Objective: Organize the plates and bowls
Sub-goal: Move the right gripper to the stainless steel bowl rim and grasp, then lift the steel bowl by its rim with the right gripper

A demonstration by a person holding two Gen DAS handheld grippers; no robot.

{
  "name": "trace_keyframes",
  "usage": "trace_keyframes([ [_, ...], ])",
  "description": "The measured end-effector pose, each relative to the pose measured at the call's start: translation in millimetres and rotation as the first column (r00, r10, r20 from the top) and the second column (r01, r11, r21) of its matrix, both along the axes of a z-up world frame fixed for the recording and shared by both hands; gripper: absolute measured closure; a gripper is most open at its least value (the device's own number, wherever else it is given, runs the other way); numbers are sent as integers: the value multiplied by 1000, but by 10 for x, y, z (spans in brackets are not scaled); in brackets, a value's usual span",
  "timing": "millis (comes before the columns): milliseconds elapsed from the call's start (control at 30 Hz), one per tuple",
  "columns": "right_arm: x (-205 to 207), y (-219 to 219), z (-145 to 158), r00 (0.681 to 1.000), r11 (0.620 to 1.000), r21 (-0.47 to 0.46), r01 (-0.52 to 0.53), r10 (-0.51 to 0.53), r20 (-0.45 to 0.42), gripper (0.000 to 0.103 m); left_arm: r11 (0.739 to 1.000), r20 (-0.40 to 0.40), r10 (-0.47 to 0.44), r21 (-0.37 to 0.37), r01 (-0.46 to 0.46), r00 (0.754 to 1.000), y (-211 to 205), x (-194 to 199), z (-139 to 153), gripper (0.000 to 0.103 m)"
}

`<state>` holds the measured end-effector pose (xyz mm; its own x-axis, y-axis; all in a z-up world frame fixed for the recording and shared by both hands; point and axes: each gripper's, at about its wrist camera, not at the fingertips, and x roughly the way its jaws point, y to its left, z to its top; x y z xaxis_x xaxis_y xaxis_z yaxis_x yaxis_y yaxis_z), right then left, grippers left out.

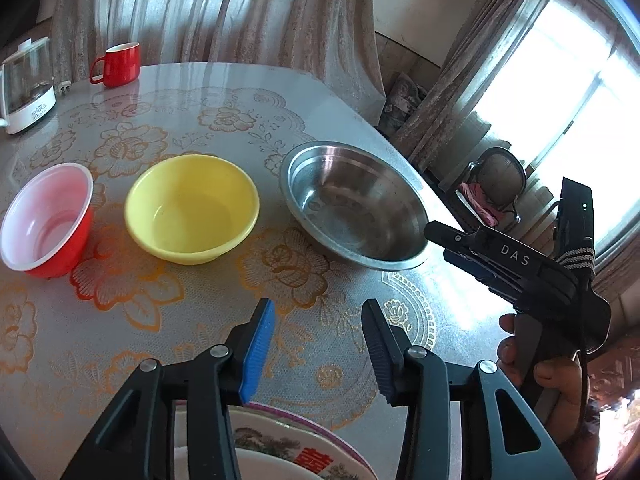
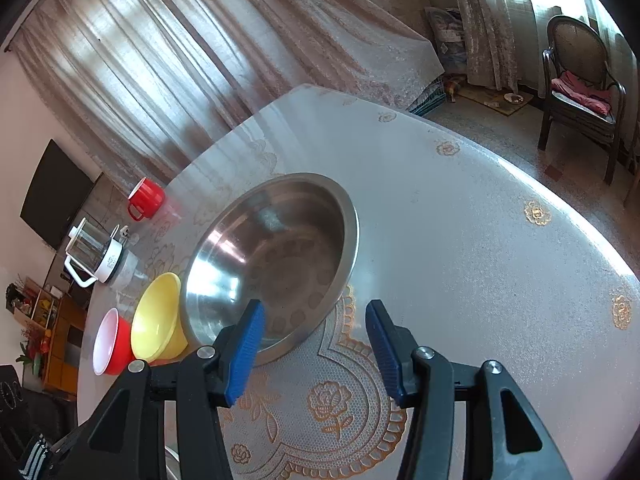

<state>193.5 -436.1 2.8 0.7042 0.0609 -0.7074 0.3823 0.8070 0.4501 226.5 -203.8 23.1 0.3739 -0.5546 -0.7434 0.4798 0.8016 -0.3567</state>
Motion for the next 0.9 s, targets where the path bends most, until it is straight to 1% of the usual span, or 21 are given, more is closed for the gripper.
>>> trace_keyframes([
  [133, 103, -84, 1, 1000, 1000, 7, 9, -9, -1, 50, 1000, -41, 14, -12, -15, 999, -132, 185, -70, 58],
  [200, 175, -101, -11, 1000, 1000, 12, 9, -9, -2, 50, 999, -53, 8, -34, -9, 999, -187, 248, -96, 58],
  [267, 250, -107, -28, 1000, 1000, 3, 4, -4, -15, 50, 1000, -57, 16, -26, -18, 998, -243, 290, -122, 58],
  [400, 361, -123, -95, 999, 1000, 7, -4, 4, -33, 50, 1000, -94, 23, -16, -24, 995, -371, 373, -209, 58],
  [500, 397, -122, -129, 999, 1000, -12, -8, 7, -35, 51, 1000, -84, 15, -8, -16, 996, -460, 401, -242, 58],
  [567, 415, -116, -156, 999, 1000, -24, -17, 16, -44, 64, 1000, -84, 19, 4, -19, 996, -501, 435, -283, 58],
  [600, 418, -119, -173, 998, 1000, -19, -19, 18, -52, 71, 1000, -85, 20, -11, -21, 996, -500, 455, -293, 58],
  [667, 407, -115, -193, 998, 1000, -11, -25, 24, -52, 75, 999, -85, 19, -24, -21, 996, -497, 470, -293, 60],
  [700, 399, -113, -202, 998, 999, -18, -27, 26, -56, 79, 999, -83, 18, -38, -21, 996, -490, 464, -284, 63],
  [733, 393, -105, -210, 998, 999, -21, -31, 30, -59, 82, 999, -84, 17, -41, -20, 996, -489, 459, -283, 63],
  [800, 374, -99, -226, 997, 999, -14, -38, 37, -61, 85, 999, -85, 14, -48, -18, 996, -486, 444, -284, 63],
  [900, 325, -75, -233, 998, 999, -12, -40, 40, -57, 85, 998, -99, 19, -63, -26, 995, -461, 410, -281, 65],
])
